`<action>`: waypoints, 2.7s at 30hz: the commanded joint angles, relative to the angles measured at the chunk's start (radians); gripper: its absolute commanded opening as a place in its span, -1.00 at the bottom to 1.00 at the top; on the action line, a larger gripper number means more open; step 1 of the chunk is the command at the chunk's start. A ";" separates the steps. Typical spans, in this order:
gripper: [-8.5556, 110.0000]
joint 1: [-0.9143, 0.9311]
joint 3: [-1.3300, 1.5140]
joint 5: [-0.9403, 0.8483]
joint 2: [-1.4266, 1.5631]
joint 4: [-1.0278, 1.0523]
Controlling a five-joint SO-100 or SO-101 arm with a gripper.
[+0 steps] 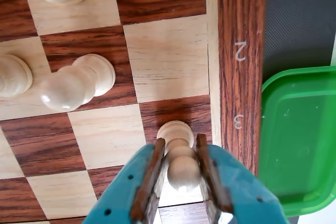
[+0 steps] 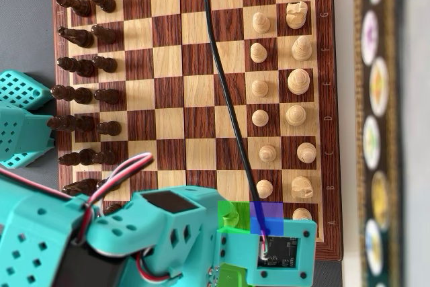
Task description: Play chess
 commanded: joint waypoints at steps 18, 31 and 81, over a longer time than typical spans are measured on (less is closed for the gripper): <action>-0.65 -0.006 -0.017 -0.003 -0.005 -0.003; -0.64 -0.006 -0.018 -0.003 -0.003 -0.002; -0.57 -0.029 -0.067 -0.003 0.135 0.020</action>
